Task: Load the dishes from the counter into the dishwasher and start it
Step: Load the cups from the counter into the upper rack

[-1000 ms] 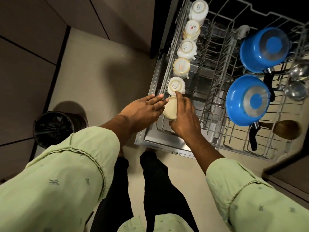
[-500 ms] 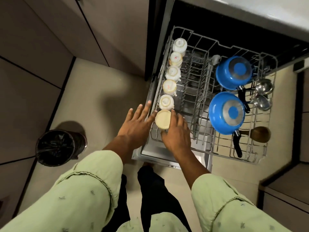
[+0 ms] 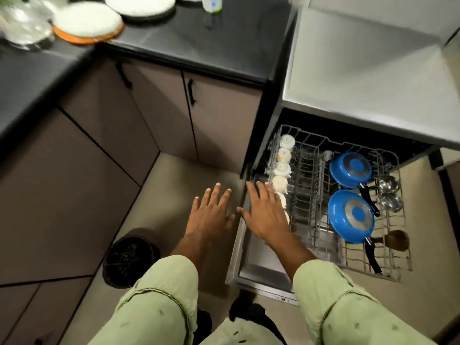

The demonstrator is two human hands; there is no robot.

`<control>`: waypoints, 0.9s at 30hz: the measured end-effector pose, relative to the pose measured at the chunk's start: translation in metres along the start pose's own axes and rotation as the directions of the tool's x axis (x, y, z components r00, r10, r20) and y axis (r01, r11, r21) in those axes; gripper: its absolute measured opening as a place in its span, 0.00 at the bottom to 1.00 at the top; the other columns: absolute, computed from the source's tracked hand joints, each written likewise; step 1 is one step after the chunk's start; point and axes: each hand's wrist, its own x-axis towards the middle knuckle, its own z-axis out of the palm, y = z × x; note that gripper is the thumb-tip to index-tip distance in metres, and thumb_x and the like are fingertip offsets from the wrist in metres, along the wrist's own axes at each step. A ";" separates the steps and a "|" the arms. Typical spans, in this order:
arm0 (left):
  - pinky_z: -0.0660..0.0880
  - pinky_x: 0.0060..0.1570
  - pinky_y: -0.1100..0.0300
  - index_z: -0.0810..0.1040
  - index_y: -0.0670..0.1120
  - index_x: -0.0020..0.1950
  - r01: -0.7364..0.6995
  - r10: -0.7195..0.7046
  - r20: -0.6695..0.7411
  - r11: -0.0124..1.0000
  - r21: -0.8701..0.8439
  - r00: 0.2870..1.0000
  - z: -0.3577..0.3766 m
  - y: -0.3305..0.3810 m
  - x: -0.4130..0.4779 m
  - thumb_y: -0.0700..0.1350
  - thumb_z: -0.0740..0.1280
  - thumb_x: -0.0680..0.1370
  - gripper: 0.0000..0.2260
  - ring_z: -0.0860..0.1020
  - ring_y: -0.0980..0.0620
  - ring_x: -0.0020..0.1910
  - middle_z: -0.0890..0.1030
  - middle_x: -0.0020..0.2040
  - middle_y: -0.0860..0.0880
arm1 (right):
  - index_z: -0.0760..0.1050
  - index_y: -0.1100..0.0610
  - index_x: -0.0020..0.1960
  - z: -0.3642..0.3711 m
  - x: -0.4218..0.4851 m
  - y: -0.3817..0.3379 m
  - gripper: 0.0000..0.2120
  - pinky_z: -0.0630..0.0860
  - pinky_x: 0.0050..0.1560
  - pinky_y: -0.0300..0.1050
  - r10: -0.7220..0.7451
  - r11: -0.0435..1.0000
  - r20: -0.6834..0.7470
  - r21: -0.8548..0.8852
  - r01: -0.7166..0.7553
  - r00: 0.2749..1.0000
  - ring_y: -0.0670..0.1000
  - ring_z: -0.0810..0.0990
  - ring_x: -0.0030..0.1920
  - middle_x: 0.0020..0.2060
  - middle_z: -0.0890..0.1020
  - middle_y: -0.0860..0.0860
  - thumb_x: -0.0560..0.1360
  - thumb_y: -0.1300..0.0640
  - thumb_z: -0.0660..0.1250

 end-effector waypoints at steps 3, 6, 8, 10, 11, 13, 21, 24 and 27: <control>0.48 0.78 0.44 0.45 0.52 0.82 -0.007 0.009 -0.105 1.000 0.016 0.994 -0.034 -0.033 -0.018 0.55 0.56 0.83 0.31 0.45 0.45 0.80 0.43 0.82 0.47 | 0.47 0.52 0.80 -0.026 0.005 -0.052 0.36 0.47 0.77 0.56 -0.105 0.994 -0.059 -0.035 0.103 0.993 0.57 0.46 0.79 0.79 0.52 0.56 0.80 0.41 0.59; 0.50 0.77 0.44 0.46 0.51 0.82 0.025 -0.019 -0.233 1.000 0.020 0.972 -0.066 -0.072 -0.031 0.54 0.57 0.83 0.31 0.47 0.44 0.80 0.45 0.82 0.47 | 0.47 0.52 0.80 -0.047 0.014 -0.101 0.36 0.48 0.77 0.56 -0.175 0.983 -0.132 -0.071 0.167 0.976 0.57 0.47 0.79 0.79 0.53 0.56 0.80 0.41 0.59; 0.50 0.77 0.44 0.47 0.51 0.82 0.058 -0.051 -0.303 0.998 0.013 0.952 -0.090 -0.100 -0.042 0.54 0.58 0.83 0.31 0.48 0.44 0.80 0.46 0.82 0.47 | 0.47 0.52 0.80 -0.059 0.021 -0.135 0.36 0.48 0.77 0.56 -0.216 0.975 -0.174 -0.085 0.204 0.961 0.56 0.47 0.79 0.79 0.53 0.55 0.80 0.40 0.58; 0.51 0.77 0.43 0.48 0.51 0.82 0.093 -0.086 -0.344 0.996 0.005 0.935 -0.108 -0.125 -0.052 0.55 0.58 0.83 0.31 0.48 0.44 0.80 0.46 0.82 0.46 | 0.47 0.52 0.80 -0.069 0.028 -0.164 0.36 0.48 0.77 0.55 -0.255 0.966 -0.195 -0.095 0.241 0.947 0.56 0.46 0.79 0.79 0.53 0.55 0.80 0.39 0.58; 0.51 0.77 0.43 0.48 0.51 0.82 0.114 -0.103 -0.361 0.993 0.009 0.927 -0.116 -0.138 -0.058 0.55 0.58 0.83 0.31 0.49 0.44 0.80 0.46 0.82 0.46 | 0.47 0.52 0.80 -0.072 0.030 -0.179 0.36 0.48 0.77 0.55 -0.275 0.961 -0.203 -0.099 0.259 0.940 0.56 0.46 0.79 0.79 0.53 0.55 0.80 0.39 0.58; 0.52 0.77 0.43 0.48 0.51 0.82 0.145 -0.125 -0.391 0.989 0.022 0.912 -0.128 -0.161 -0.067 0.55 0.58 0.83 0.31 0.49 0.44 0.80 0.47 0.82 0.46 | 0.46 0.51 0.80 -0.079 0.035 -0.205 0.36 0.47 0.77 0.54 -0.309 0.951 -0.217 -0.099 0.294 0.926 0.56 0.46 0.79 0.79 0.52 0.55 0.80 0.39 0.57; 0.51 0.77 0.44 0.48 0.52 0.82 0.174 -0.148 -0.461 0.985 0.013 0.875 -0.170 -0.207 -0.070 0.54 0.58 0.83 0.31 0.48 0.44 0.80 0.46 0.82 0.46 | 0.47 0.51 0.80 -0.096 0.066 -0.264 0.36 0.48 0.77 0.53 -0.391 0.920 -0.267 -0.102 0.377 0.881 0.55 0.46 0.79 0.79 0.53 0.55 0.79 0.39 0.58; 0.49 0.77 0.44 0.48 0.52 0.82 0.179 -0.154 -0.460 0.984 0.012 0.875 -0.181 -0.219 -0.061 0.53 0.59 0.83 0.31 0.47 0.44 0.80 0.46 0.82 0.46 | 0.46 0.50 0.80 -0.099 0.086 -0.276 0.36 0.48 0.78 0.53 -0.392 0.920 -0.266 -0.082 0.384 0.881 0.55 0.46 0.79 0.79 0.53 0.54 0.79 0.39 0.58; 0.48 0.77 0.44 0.48 0.53 0.82 0.202 -0.175 -0.464 0.979 0.009 0.868 -0.194 -0.234 -0.046 0.52 0.59 0.83 0.31 0.46 0.44 0.80 0.46 0.82 0.46 | 0.46 0.50 0.80 -0.101 0.113 -0.287 0.37 0.48 0.78 0.54 -0.398 0.916 -0.271 -0.058 0.398 0.876 0.55 0.45 0.79 0.79 0.52 0.54 0.79 0.39 0.58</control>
